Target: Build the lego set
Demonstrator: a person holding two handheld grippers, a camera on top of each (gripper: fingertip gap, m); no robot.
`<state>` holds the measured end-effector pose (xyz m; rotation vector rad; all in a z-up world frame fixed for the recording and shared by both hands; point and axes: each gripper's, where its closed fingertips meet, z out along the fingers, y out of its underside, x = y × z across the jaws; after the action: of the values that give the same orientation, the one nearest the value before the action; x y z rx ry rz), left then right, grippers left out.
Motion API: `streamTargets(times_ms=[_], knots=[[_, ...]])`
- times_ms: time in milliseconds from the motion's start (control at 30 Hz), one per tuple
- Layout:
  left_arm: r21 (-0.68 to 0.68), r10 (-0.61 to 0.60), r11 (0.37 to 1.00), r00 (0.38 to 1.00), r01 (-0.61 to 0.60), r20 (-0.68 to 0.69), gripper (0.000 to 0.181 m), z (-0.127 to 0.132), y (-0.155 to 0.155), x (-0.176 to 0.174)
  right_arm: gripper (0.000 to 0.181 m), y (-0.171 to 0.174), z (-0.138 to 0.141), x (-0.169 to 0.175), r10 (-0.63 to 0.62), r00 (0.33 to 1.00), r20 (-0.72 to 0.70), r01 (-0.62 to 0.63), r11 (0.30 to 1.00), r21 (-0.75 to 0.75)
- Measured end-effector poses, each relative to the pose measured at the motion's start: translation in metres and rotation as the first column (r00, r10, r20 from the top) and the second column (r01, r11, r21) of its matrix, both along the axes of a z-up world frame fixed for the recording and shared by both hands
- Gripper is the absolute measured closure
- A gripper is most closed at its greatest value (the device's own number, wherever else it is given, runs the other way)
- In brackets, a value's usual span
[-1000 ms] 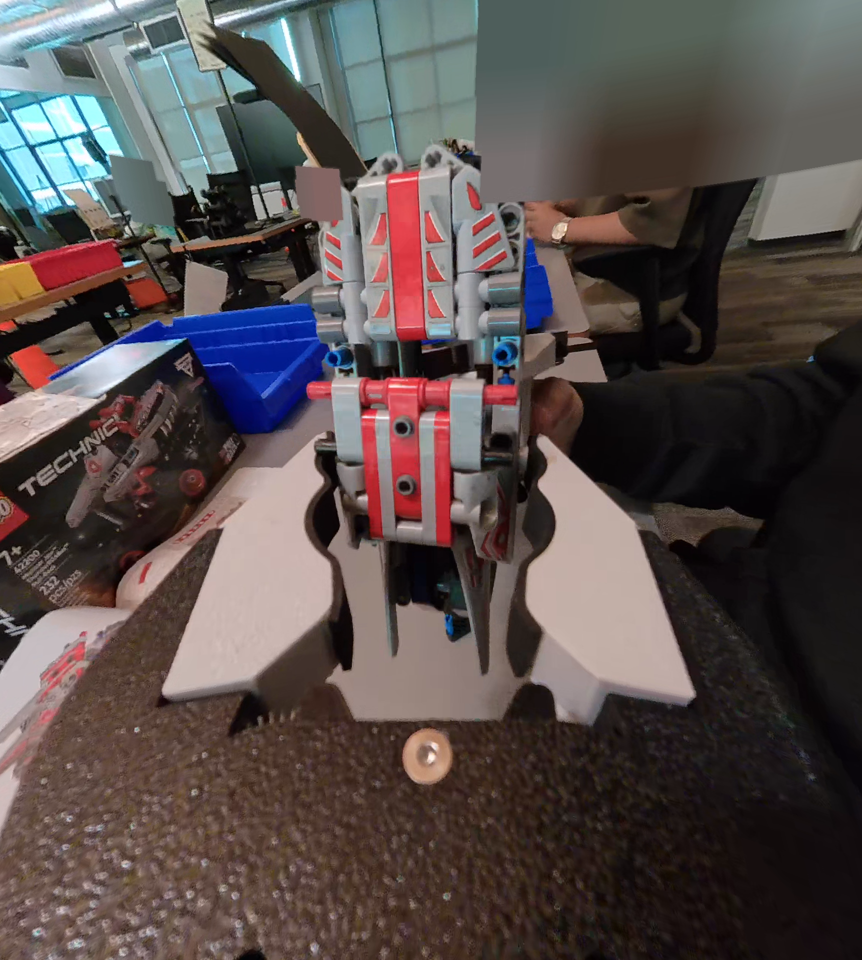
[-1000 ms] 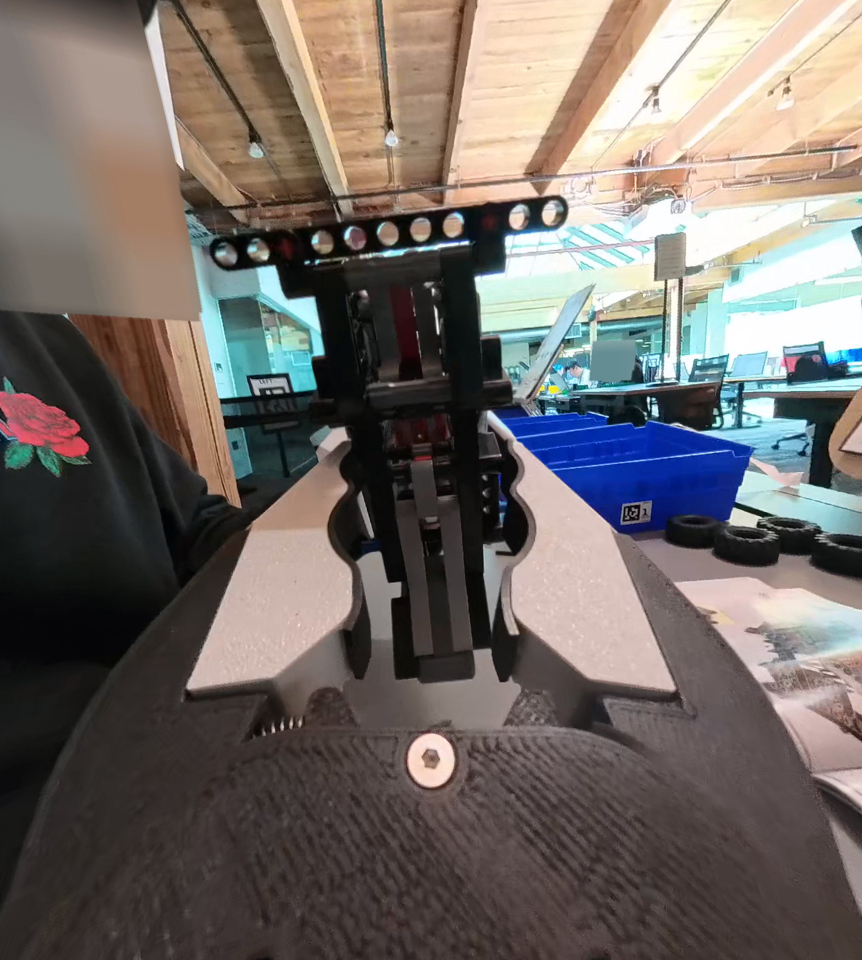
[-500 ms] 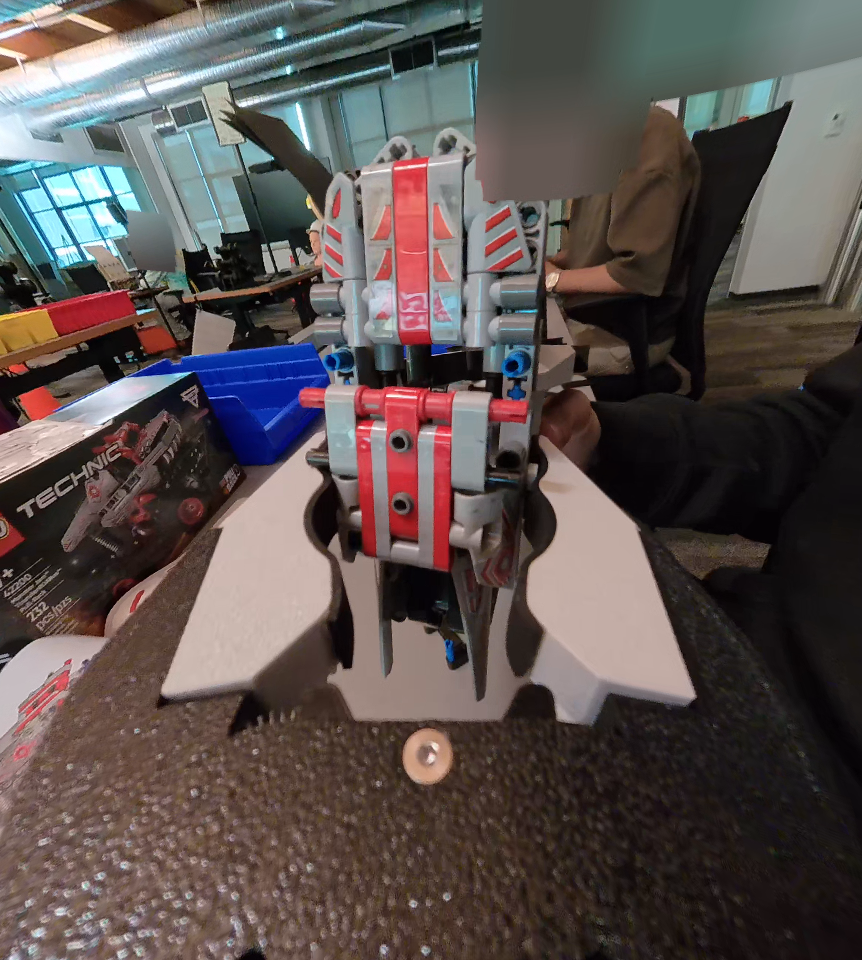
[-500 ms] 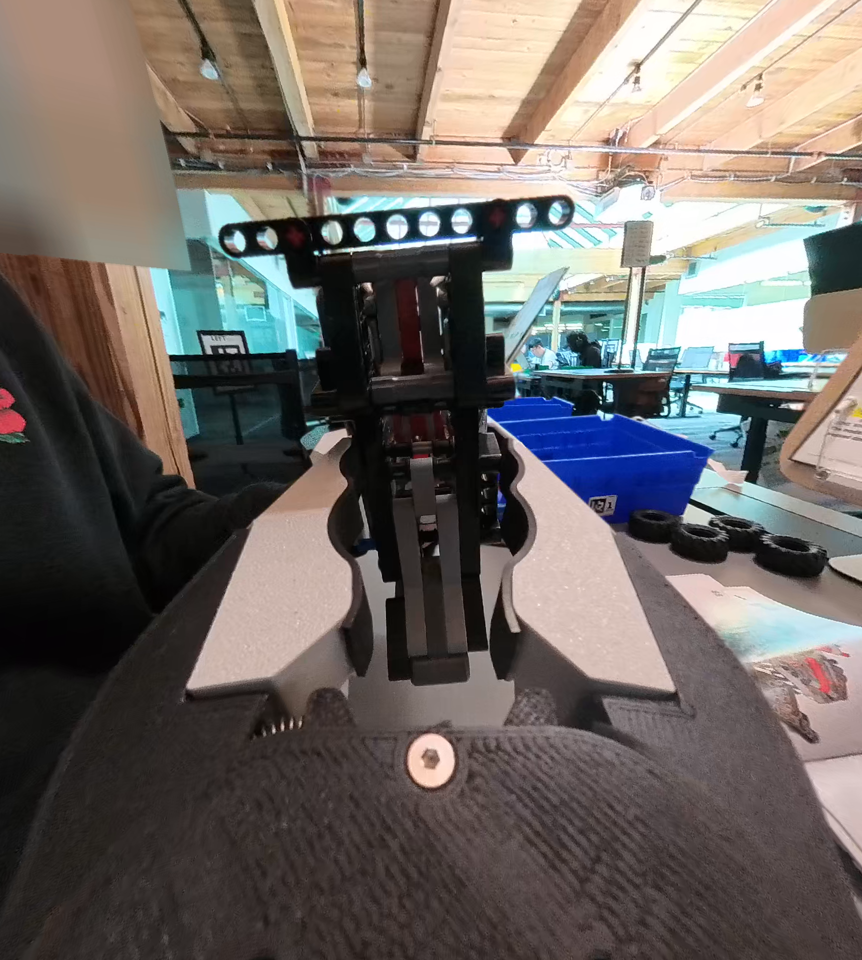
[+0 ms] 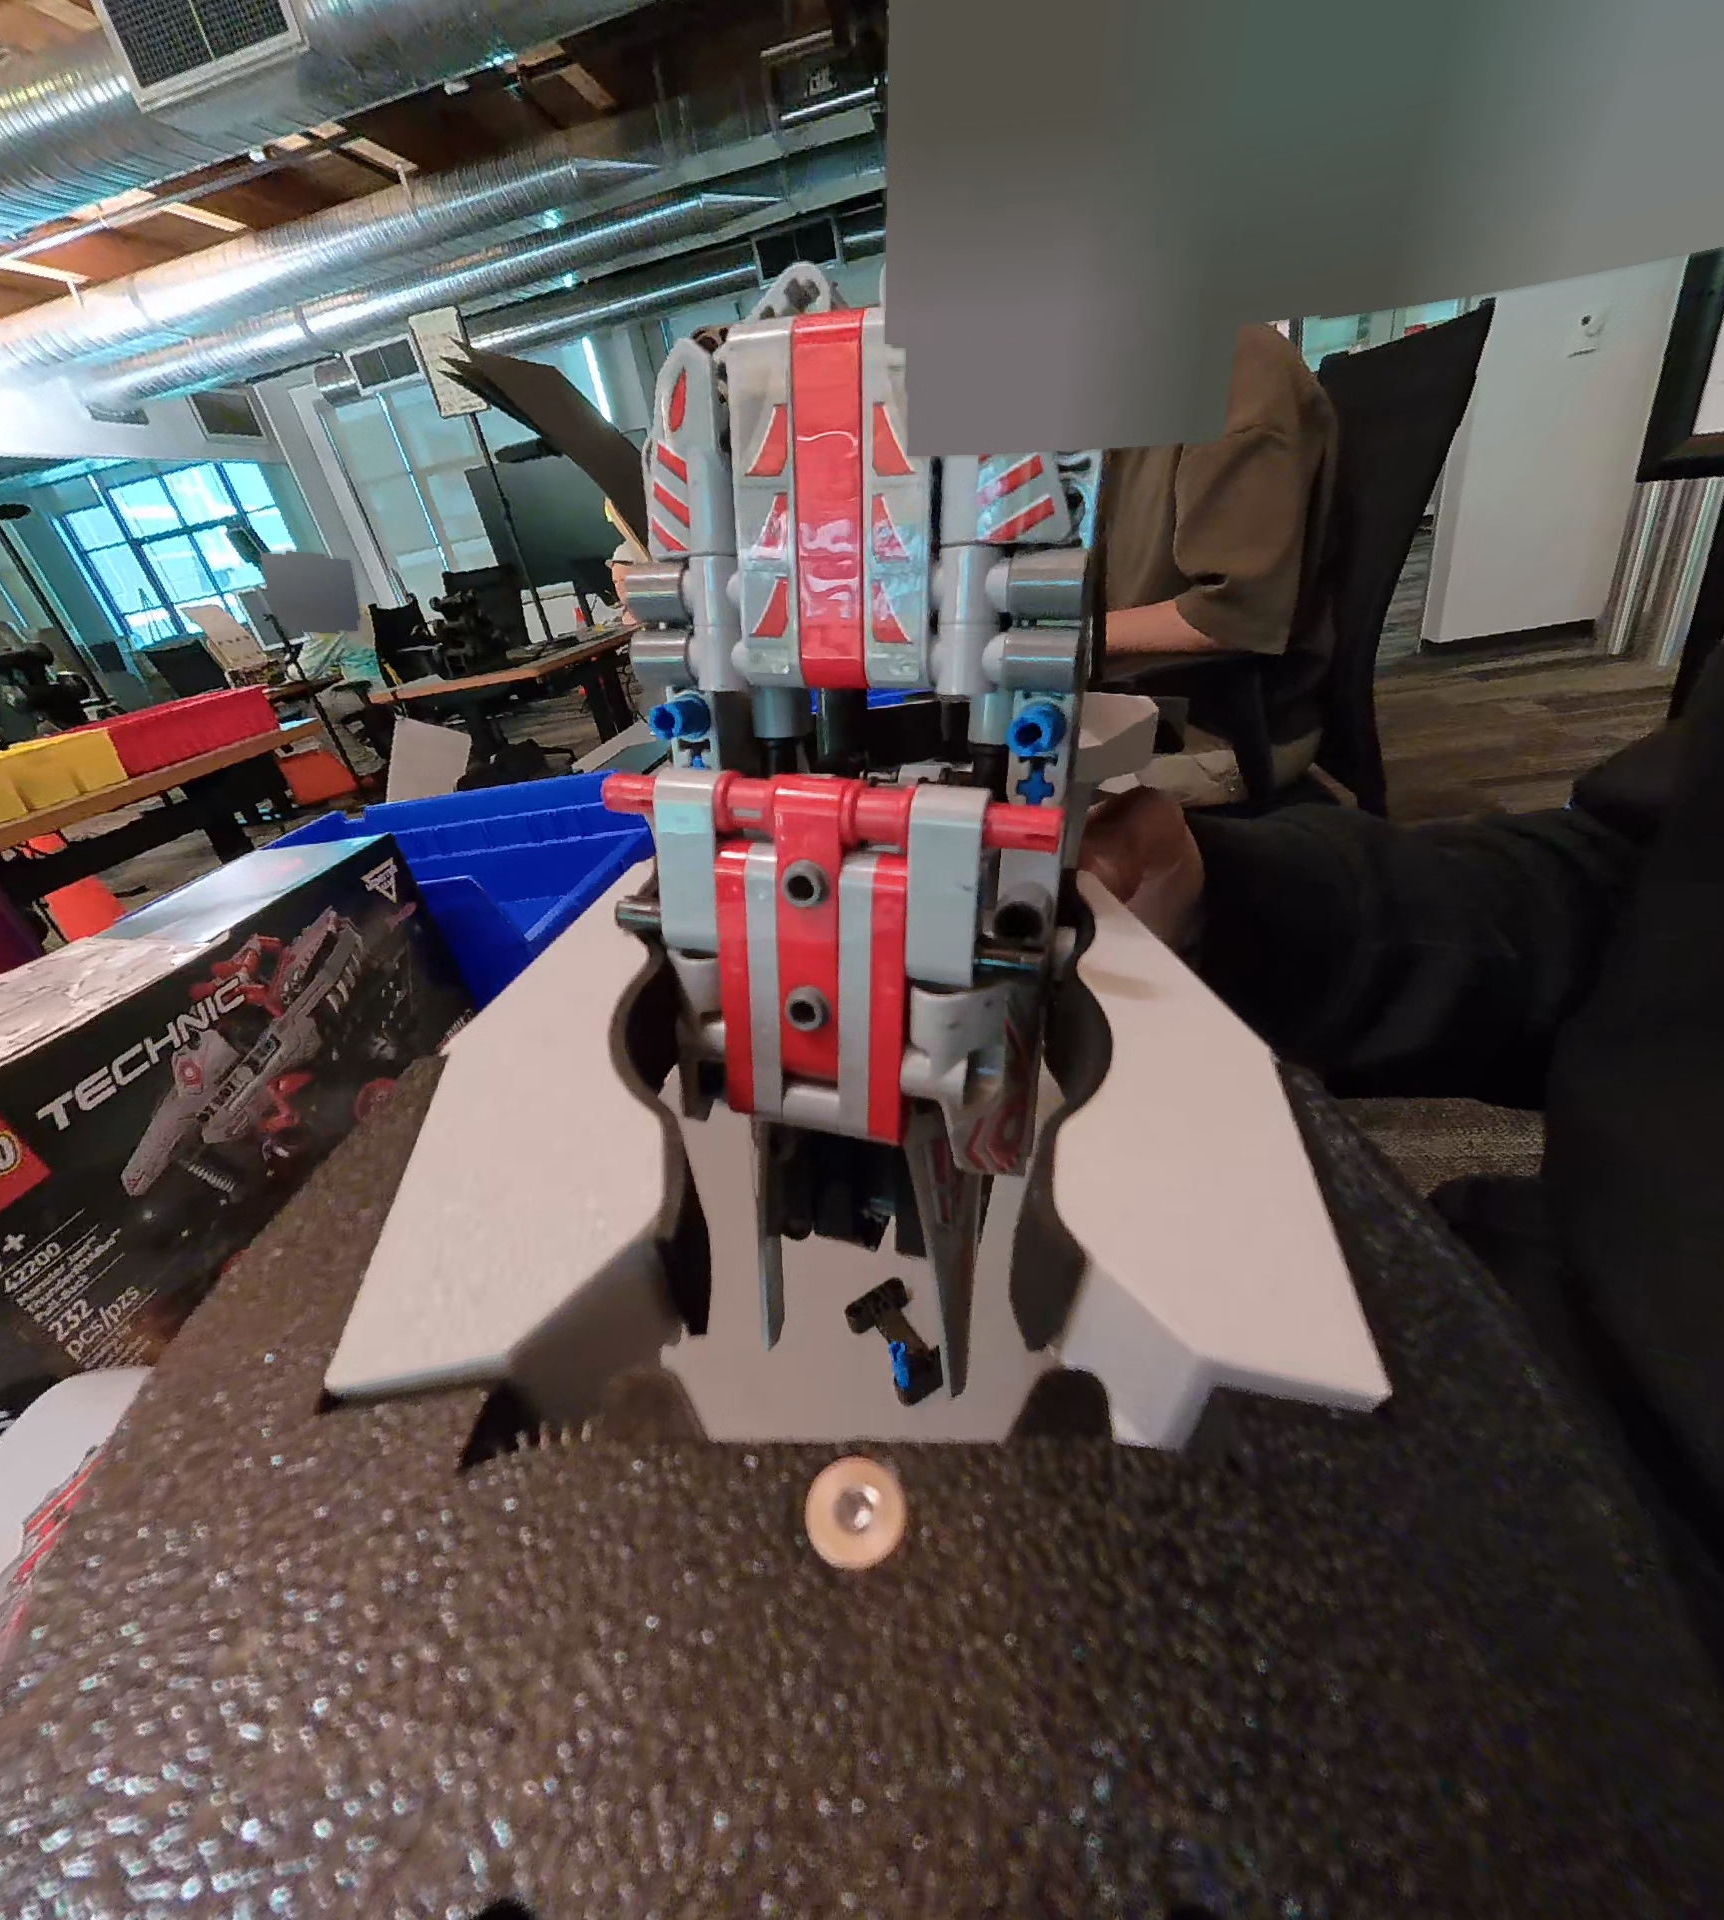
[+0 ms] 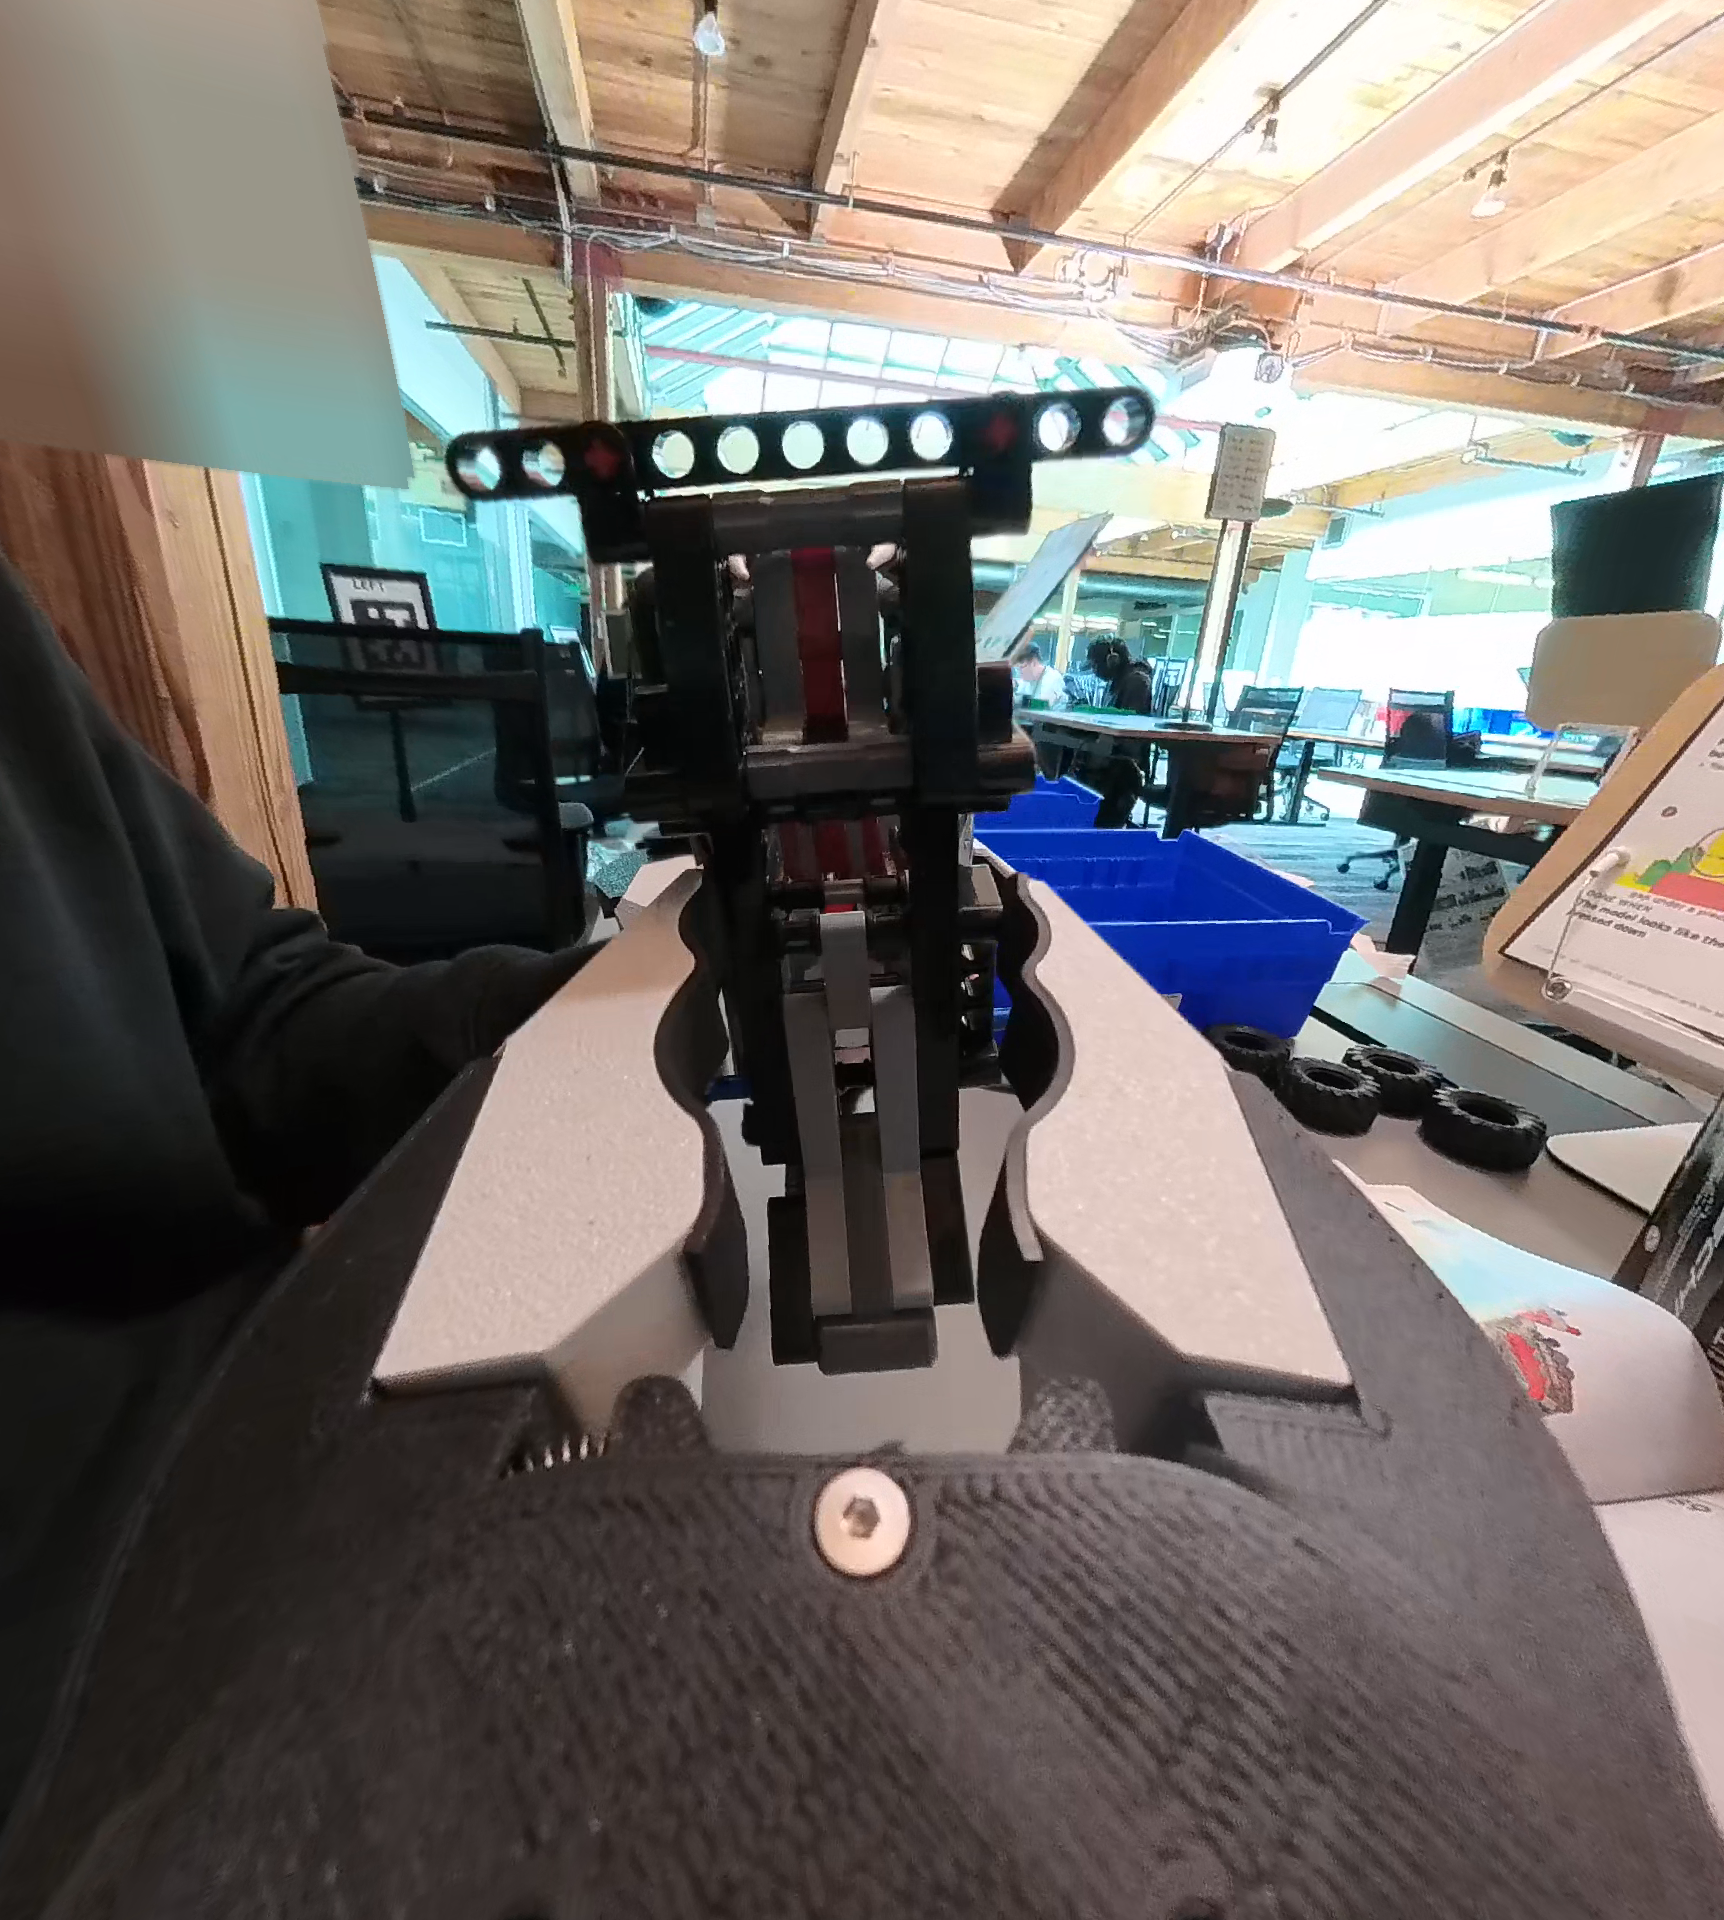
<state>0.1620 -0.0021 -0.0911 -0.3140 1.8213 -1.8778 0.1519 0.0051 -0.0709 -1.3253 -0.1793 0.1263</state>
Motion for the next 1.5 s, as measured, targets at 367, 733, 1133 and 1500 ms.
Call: streamTargets(times_ms=[367,733,1133,1500], knots=[[-0.03,0.0,1.0,1.0,0.001,0.003,0.112,0.002,-0.002,0.001,0.129,-0.001,0.002,0.001,-0.006,1.0,0.0,0.006,1.0,0.012],[-0.079,-0.021,0.997,0.997,0.015,-0.079,0.112,-0.005,0.003,0.008,0.129,0.004,-0.005,0.01,-0.005,0.996,-0.09,0.0,0.999,-0.047],[-0.193,-0.082,0.979,0.989,0.058,-0.12,0.112,-0.009,0.002,0.009,0.125,0.0,-0.008,0.014,-0.016,0.994,-0.105,0.006,0.995,-0.098],[-0.151,-0.052,0.988,0.989,0.031,-0.138,0.111,-0.014,-0.009,0.015,0.119,0.0,-0.013,0.019,-0.051,0.994,-0.097,0.038,0.991,-0.131]])
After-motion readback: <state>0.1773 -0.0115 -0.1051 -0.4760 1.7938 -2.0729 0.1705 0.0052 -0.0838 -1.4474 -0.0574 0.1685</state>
